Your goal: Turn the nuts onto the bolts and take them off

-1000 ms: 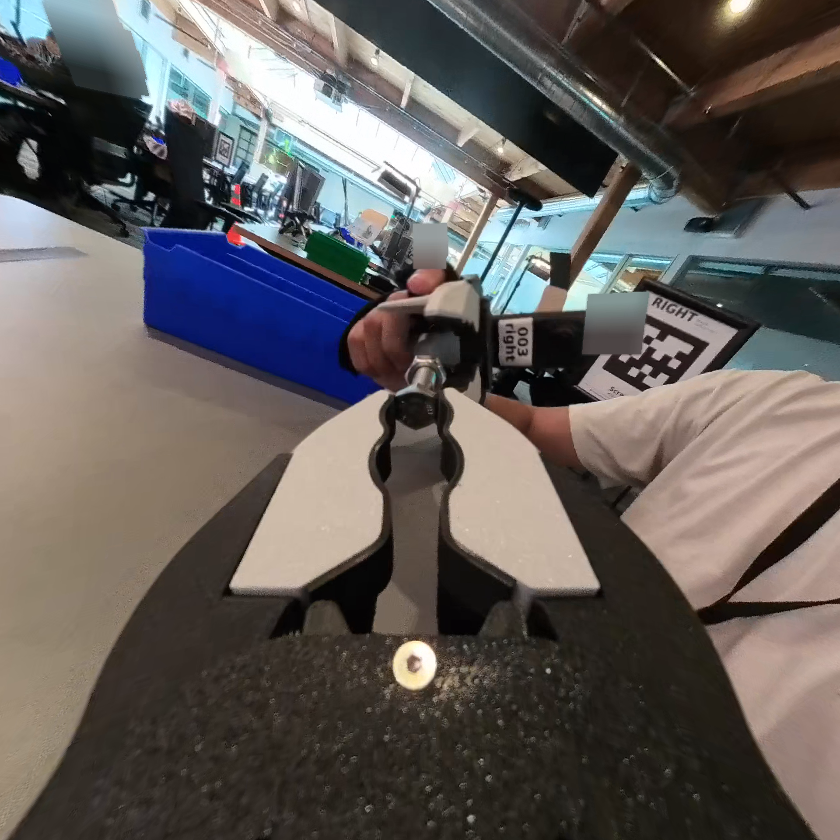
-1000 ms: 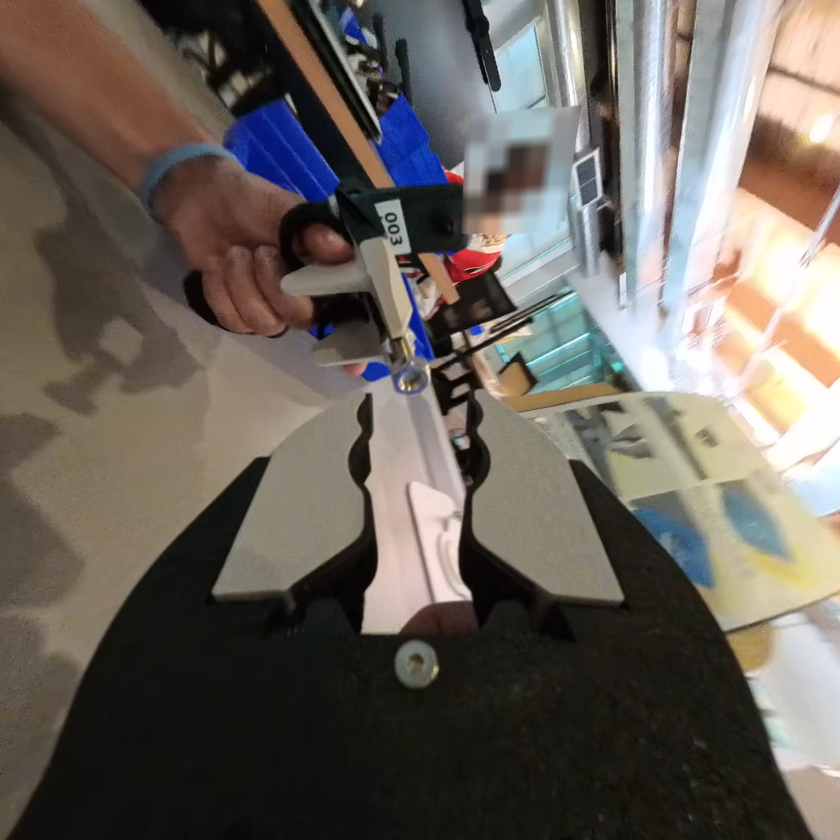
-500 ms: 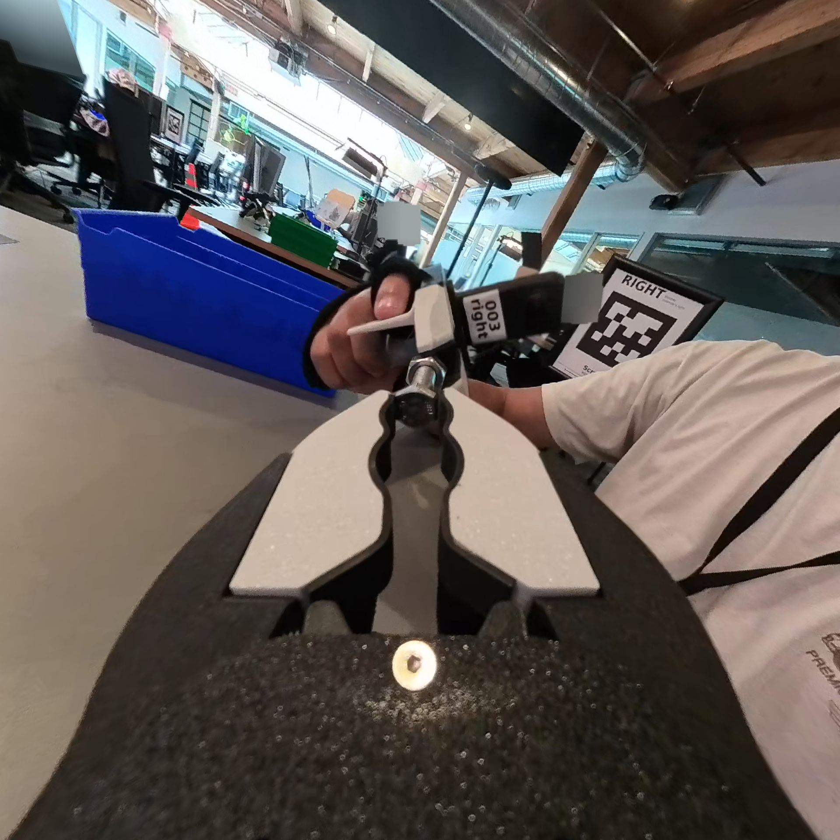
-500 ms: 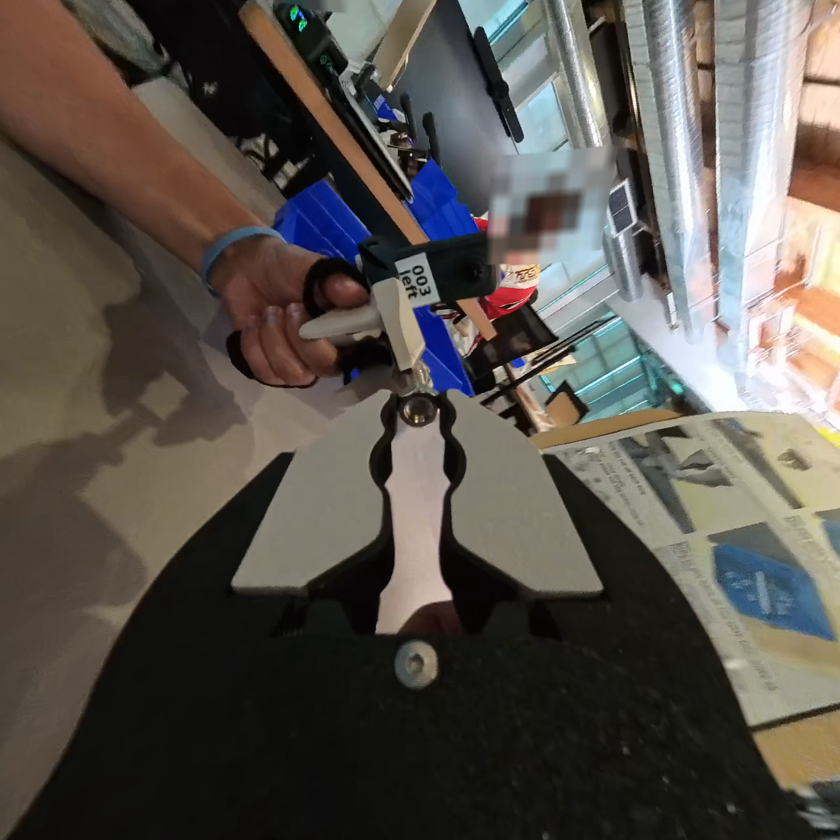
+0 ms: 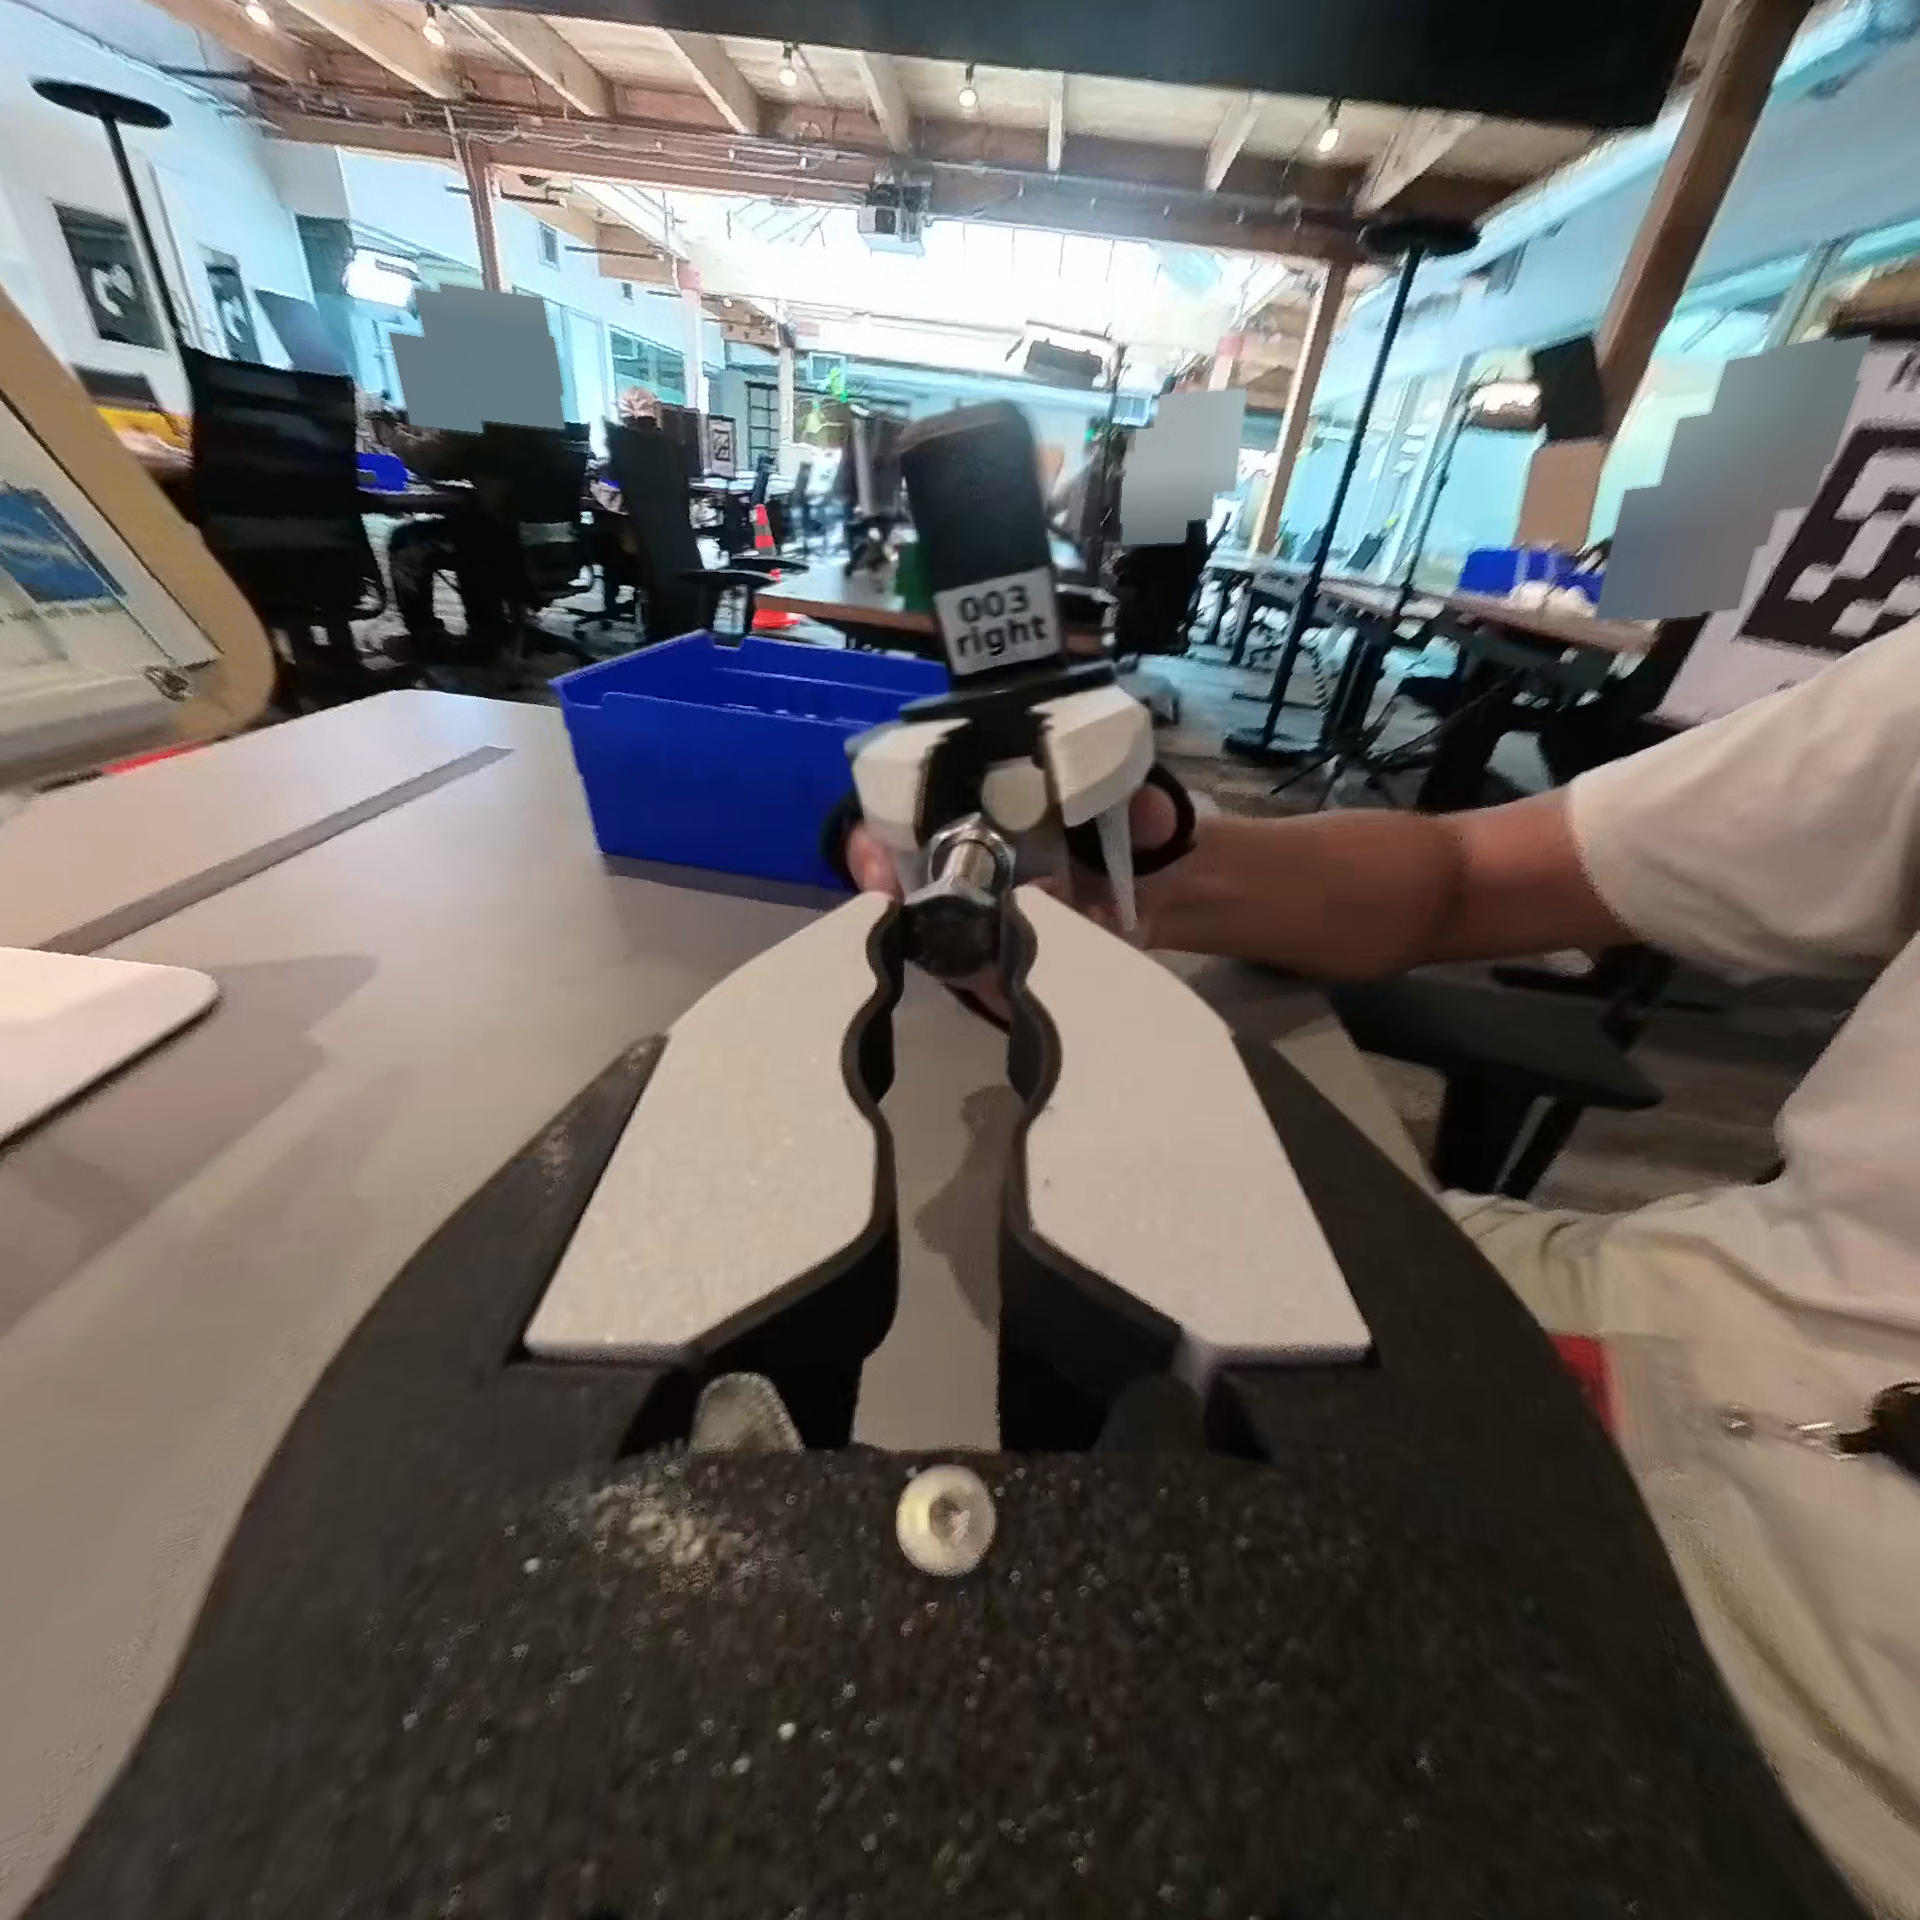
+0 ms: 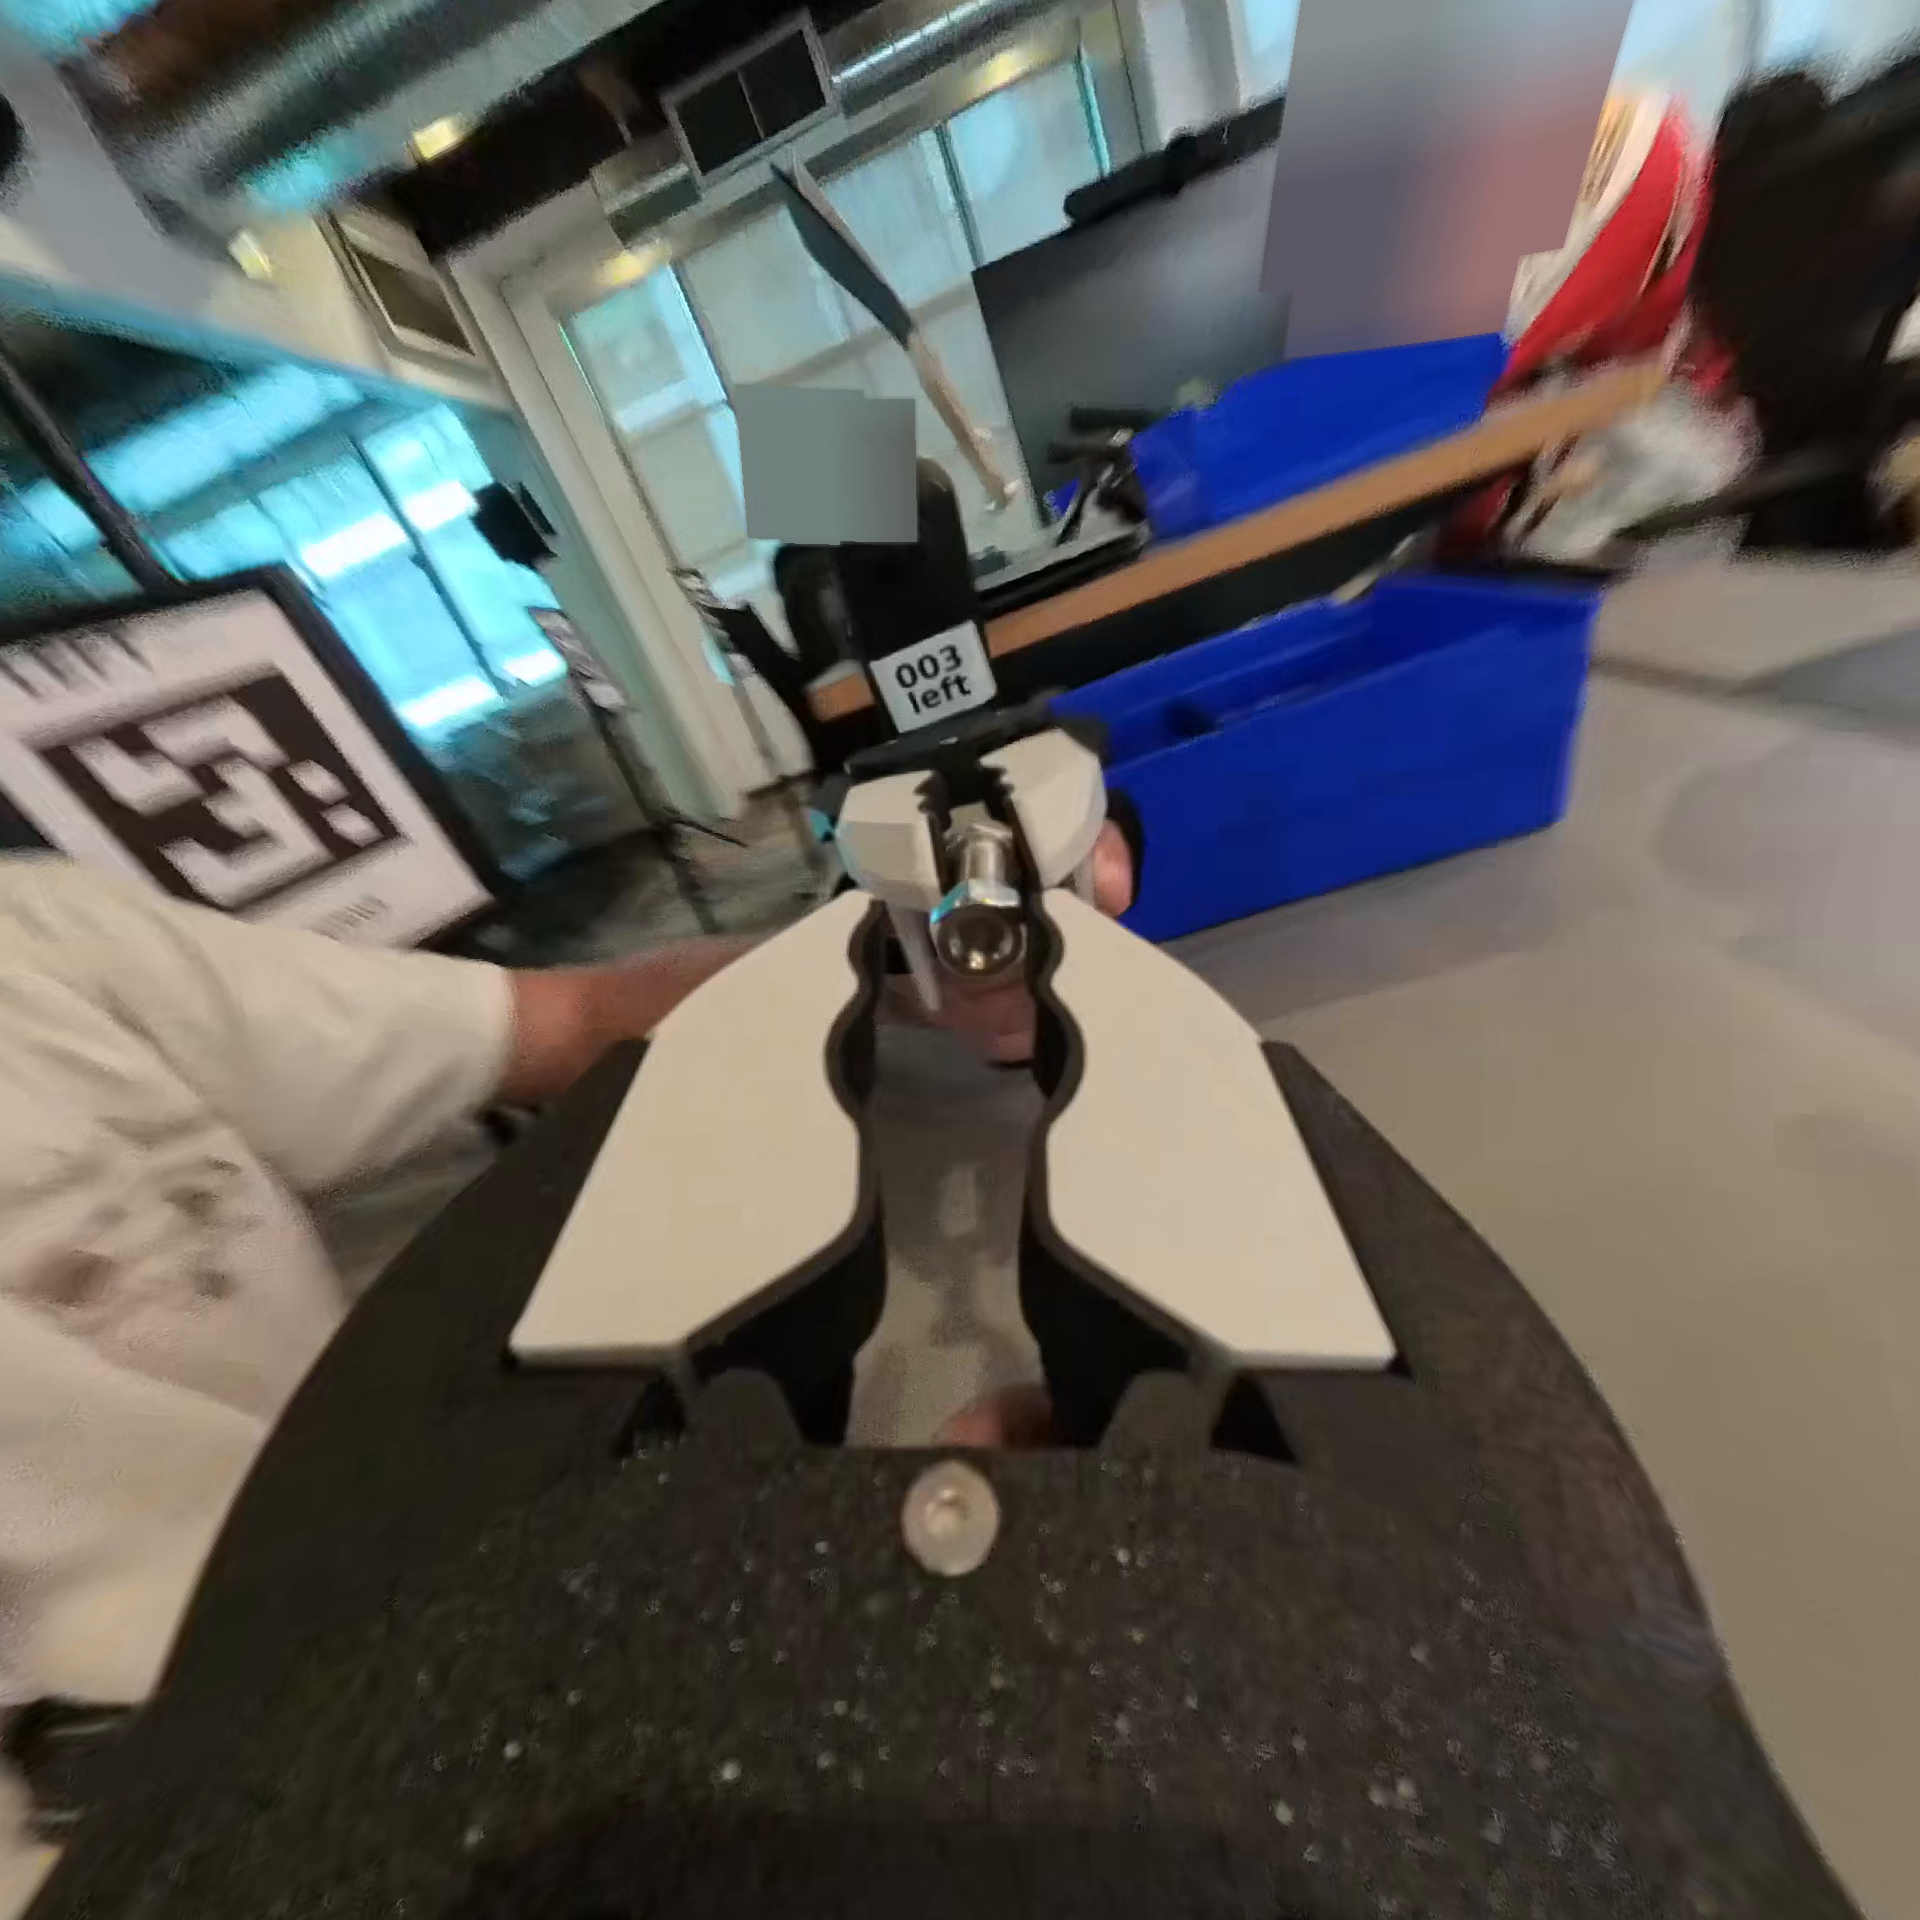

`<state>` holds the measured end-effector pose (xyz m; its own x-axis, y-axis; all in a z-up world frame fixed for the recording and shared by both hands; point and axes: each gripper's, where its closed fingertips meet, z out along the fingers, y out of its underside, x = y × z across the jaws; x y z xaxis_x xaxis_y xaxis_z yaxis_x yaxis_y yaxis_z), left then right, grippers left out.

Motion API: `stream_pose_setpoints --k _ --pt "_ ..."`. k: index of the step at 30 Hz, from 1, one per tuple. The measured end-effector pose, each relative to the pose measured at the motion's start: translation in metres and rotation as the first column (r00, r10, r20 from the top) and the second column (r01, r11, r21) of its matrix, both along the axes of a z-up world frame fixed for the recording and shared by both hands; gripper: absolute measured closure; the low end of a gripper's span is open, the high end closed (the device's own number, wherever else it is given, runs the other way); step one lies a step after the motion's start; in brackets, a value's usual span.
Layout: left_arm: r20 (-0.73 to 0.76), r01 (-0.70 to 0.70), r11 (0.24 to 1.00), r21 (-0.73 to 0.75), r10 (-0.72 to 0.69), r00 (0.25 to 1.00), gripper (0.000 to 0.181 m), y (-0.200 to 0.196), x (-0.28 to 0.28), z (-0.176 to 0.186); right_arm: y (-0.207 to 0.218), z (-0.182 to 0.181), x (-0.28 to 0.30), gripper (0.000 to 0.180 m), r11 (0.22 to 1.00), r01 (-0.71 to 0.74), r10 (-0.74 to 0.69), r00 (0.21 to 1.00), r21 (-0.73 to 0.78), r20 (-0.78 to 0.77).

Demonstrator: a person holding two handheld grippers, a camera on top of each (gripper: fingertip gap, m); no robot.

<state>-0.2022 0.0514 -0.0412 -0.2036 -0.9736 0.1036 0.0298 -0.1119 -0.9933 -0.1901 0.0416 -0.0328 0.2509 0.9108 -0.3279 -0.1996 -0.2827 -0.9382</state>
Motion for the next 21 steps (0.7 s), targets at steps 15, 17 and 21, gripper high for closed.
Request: stream_pose_setpoints --k 15,17,21 --pt "-0.009 0.251 0.927 -0.278 -0.264 0.965 0.164 -0.018 -0.001 -0.008 -0.009 -0.010 -0.008 0.140 0.148 -0.239 -0.787 0.560 0.960 0.261" --pt "-0.025 0.267 0.925 -0.270 -0.284 0.958 0.164 -0.023 0.000 -0.011 -0.009 -0.013 -0.009 0.147 0.166 -0.230 -0.769 0.579 0.959 0.272" --pt "-0.037 0.277 0.926 -0.256 -0.296 0.954 0.164 -0.028 0.002 -0.013 -0.012 -0.020 -0.009 0.160 0.236 -0.214 -0.728 0.608 0.948 0.319"
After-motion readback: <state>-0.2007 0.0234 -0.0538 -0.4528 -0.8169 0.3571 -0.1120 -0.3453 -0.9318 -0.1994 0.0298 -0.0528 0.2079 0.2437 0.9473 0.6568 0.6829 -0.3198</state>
